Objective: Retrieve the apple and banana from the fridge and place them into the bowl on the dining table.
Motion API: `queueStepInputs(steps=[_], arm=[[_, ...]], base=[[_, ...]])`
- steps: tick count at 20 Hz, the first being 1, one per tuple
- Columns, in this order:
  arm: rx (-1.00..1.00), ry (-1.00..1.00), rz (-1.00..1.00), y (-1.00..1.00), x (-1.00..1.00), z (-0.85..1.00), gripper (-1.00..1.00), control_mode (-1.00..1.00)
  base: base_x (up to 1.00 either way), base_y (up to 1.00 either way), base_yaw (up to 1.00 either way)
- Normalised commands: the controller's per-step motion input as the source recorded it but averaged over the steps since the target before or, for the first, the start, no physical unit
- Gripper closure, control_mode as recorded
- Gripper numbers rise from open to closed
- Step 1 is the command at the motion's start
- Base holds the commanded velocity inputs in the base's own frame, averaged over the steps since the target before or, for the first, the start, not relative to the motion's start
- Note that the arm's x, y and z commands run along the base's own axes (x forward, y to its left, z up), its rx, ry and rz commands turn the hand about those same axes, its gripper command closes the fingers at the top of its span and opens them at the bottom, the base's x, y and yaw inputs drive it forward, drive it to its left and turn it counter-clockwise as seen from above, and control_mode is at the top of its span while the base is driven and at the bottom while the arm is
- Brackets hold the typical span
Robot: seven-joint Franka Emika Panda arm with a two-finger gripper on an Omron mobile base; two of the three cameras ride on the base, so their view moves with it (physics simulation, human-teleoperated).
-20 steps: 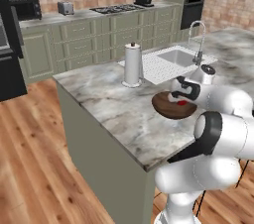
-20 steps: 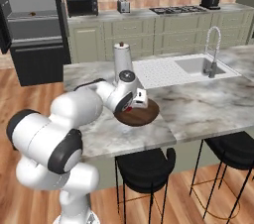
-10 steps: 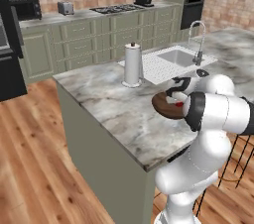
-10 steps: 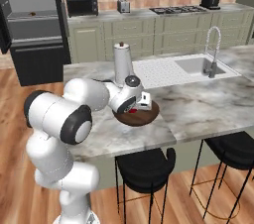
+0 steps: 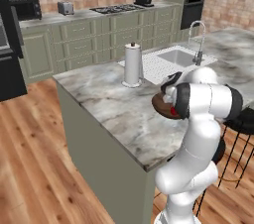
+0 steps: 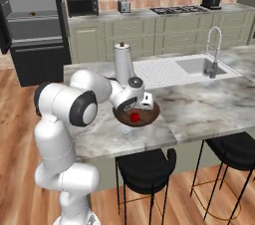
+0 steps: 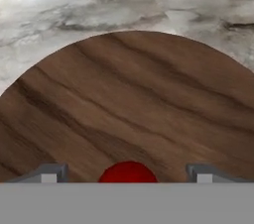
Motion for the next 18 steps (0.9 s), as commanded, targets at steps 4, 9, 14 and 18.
queueStepInputs(steps=[4,9,14,18], arm=[[0.00,0.00,0.00,-0.04,-0.01,0.01,-1.00,-1.00],[0.00,-0.10,0.02,-0.02,-0.69,0.32,-1.00,-1.00],[-0.05,-0.26,0.09,0.14,-1.00,0.73,-1.00,-1.00],[-0.13,-0.33,0.11,0.19,-1.00,1.00,-1.00,-1.00]], base=[[0.00,0.00,0.00],[0.00,0.00,0.00],[0.00,0.00,0.00],[0.00,0.00,0.00]])
